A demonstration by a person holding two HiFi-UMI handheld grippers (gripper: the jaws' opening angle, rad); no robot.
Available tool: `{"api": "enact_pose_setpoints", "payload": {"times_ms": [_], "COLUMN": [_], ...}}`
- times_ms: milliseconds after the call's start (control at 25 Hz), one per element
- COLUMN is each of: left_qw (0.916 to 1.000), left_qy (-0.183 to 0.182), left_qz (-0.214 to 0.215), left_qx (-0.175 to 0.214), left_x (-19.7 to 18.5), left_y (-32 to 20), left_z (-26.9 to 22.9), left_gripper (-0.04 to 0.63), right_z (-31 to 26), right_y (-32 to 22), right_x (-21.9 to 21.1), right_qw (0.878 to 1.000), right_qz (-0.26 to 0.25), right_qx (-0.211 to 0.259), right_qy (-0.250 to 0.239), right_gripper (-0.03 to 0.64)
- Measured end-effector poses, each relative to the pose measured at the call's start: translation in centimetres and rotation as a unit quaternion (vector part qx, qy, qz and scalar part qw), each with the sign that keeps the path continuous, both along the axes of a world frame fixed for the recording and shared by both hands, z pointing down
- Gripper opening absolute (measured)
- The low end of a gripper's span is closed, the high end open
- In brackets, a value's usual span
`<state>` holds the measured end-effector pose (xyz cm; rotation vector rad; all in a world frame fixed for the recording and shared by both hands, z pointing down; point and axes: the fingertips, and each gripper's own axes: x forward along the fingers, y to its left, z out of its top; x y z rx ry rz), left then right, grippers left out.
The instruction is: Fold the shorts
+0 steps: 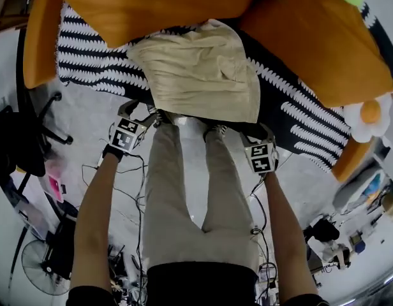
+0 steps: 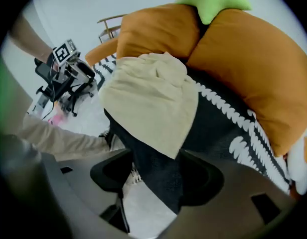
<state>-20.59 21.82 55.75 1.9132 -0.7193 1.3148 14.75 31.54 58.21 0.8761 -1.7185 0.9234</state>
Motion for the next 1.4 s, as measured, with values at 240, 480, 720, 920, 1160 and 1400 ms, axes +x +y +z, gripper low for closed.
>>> {"api": "enact_pose_setpoints", "payload": {"times_ms": [240, 480, 720, 920, 1160, 1400], "left_qw": [0.9998, 0.9994, 0.9988, 0.9978, 0.9979, 0.9963], "left_qy": [-0.010, 0.001, 0.021, 0.046, 0.063, 0.066], "left_qz": [-0.014, -0.033, -0.039, -0.040, -0.008, 0.018], "left_qx": [-0.012, 0.010, 0.021, 0.024, 0.008, -0.052], "left_x": [1.5, 0.4, 1.0, 1.3, 1.6, 1.5], "left_y": [5.0, 4.6, 4.1, 4.4, 7.2, 11.0], "left_z": [6.9, 8.9, 8.5, 5.9, -1.1, -8.1], "left_gripper": [0.301, 0.268, 0.060, 0.025, 0.023, 0.023], "right_z": [3.1, 3.5, 4.1, 3.1, -2.9, -9.2], "right_y": [-0.7, -1.6, -1.8, -1.9, -3.0, -1.5], "right_x": [2.4, -1.0, -1.1, -0.9, 0.8, 1.6], "right_qw": [0.999, 0.996, 0.997, 0.995, 0.994, 0.995], "right_qz": [-0.039, -0.072, -0.070, -0.076, -0.058, -0.088], "right_qx": [0.017, 0.043, 0.041, 0.047, 0.087, 0.053], "right_qy": [-0.001, 0.004, 0.016, 0.040, 0.039, 0.013], "right_gripper": [0.263, 0.201, 0.166, 0.052, 0.043, 0.043]}}
